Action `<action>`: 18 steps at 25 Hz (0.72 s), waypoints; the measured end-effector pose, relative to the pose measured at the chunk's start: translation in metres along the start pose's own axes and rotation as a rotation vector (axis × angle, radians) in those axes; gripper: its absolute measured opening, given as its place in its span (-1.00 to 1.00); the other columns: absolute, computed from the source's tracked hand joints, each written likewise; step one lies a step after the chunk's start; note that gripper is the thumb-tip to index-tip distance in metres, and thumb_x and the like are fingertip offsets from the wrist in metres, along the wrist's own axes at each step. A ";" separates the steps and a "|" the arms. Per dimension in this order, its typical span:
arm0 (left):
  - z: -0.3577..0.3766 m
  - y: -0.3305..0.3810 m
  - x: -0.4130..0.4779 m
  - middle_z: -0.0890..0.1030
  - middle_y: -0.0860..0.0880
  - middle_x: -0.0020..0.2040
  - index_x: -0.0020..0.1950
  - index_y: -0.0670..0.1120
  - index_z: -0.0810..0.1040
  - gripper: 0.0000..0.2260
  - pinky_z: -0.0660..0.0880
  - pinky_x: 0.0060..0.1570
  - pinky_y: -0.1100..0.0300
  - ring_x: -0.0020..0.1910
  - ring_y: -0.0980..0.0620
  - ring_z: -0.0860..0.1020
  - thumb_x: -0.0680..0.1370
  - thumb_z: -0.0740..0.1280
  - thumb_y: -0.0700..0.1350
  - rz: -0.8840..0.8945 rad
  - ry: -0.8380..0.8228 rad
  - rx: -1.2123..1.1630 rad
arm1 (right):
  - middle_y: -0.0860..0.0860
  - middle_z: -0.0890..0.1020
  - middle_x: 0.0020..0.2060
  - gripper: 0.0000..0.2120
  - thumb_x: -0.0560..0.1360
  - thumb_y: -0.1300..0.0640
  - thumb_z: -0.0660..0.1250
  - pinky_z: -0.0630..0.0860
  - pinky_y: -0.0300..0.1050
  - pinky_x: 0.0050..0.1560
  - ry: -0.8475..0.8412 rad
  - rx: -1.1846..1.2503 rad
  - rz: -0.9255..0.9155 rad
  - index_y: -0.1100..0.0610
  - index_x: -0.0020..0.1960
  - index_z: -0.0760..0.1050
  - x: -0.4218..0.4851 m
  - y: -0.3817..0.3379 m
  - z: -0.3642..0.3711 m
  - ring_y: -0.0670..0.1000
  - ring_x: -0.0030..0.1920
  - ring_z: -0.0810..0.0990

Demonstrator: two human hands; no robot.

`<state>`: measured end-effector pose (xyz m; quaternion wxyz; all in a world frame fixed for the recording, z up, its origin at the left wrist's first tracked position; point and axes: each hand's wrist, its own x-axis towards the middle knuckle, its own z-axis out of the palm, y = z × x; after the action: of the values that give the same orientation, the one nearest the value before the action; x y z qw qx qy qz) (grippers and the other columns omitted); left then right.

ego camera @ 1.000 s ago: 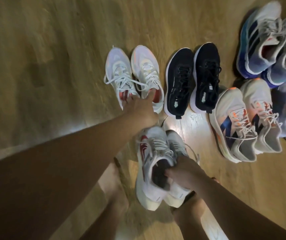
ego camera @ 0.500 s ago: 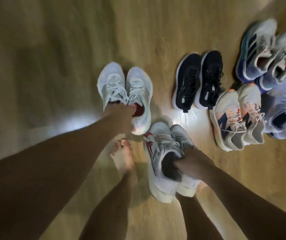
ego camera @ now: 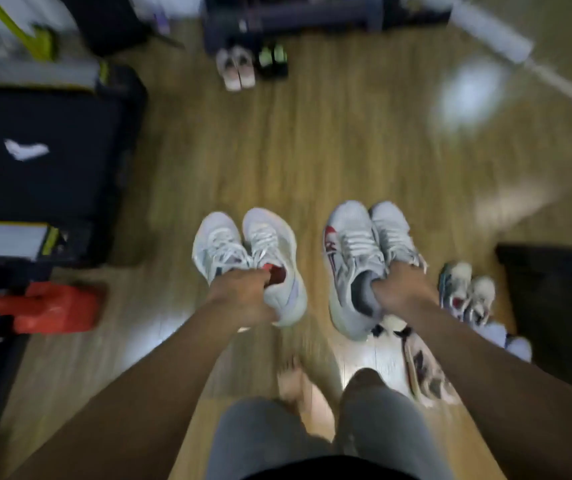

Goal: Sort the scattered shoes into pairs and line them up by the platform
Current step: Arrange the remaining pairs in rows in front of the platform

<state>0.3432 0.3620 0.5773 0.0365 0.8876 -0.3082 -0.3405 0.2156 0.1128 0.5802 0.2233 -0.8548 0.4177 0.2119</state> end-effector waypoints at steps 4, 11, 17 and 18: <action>-0.090 -0.011 -0.024 0.56 0.07 0.28 0.43 0.24 0.21 -0.26 0.43 0.09 0.23 0.23 -0.02 0.54 0.28 0.35 0.25 -0.008 0.309 -0.052 | 0.19 0.61 0.01 -0.80 0.50 0.05 0.25 0.51 -0.05 0.02 0.084 0.060 -0.168 0.18 0.01 0.49 0.014 -0.074 -0.055 0.21 0.11 0.57; -0.204 -0.052 0.027 0.54 0.10 0.26 0.45 0.23 0.23 -0.27 0.42 -0.01 0.24 0.19 0.01 0.53 0.30 0.35 0.30 -0.070 0.410 -0.072 | 0.16 0.65 -0.03 -0.92 0.47 0.11 0.25 0.43 -0.11 -0.10 0.137 0.240 -0.267 0.09 -0.11 0.50 0.099 -0.184 -0.106 0.19 0.00 0.60; -0.267 -0.086 0.114 0.52 0.12 0.29 0.46 0.26 0.22 -0.20 0.44 0.07 0.21 0.25 0.04 0.50 0.24 0.29 0.39 -0.144 0.295 -0.105 | 0.11 0.67 -0.10 -0.93 0.44 0.16 0.28 0.45 -0.11 -0.11 0.106 0.349 -0.261 0.03 -0.21 0.46 0.193 -0.254 -0.127 0.17 -0.05 0.61; -0.275 -0.092 0.127 0.53 0.11 0.28 0.44 0.24 0.25 -0.21 0.44 0.06 0.20 0.24 0.04 0.51 0.23 0.29 0.40 -0.159 0.285 -0.102 | 0.10 0.67 -0.11 -0.95 0.44 0.16 0.29 0.47 -0.11 -0.10 0.104 0.369 -0.249 0.04 -0.18 0.49 0.206 -0.264 -0.132 0.17 -0.06 0.61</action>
<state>0.6374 0.3241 0.6885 0.0978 0.9454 -0.2111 -0.2281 0.5679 0.0571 0.6282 0.3784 -0.8544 0.3514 0.0584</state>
